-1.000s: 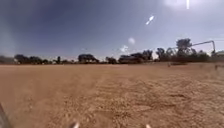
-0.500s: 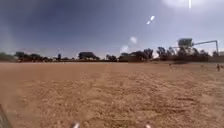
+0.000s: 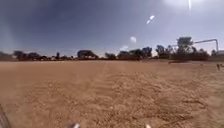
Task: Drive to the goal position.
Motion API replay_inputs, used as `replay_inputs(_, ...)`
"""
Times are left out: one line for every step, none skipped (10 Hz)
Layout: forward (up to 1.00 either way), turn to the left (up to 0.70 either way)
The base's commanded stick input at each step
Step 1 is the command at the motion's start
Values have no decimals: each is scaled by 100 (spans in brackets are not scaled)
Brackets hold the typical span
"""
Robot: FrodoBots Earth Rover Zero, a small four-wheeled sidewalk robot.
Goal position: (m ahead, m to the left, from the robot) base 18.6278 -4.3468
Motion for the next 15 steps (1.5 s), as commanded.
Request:
replay_inputs(45,0)
replay_inputs(45,0)
replay_inputs(45,0)
replay_inputs(45,0)
replay_inputs(45,0)
replay_inputs(45,0)
replay_inputs(45,0)
replay_inputs(45,0)
replay_inputs(45,0)
replay_inputs(45,0)
replay_inputs(45,0)
replay_inputs(45,0)
replay_inputs(45,0)
replay_inputs(45,0)
replay_inputs(45,0)
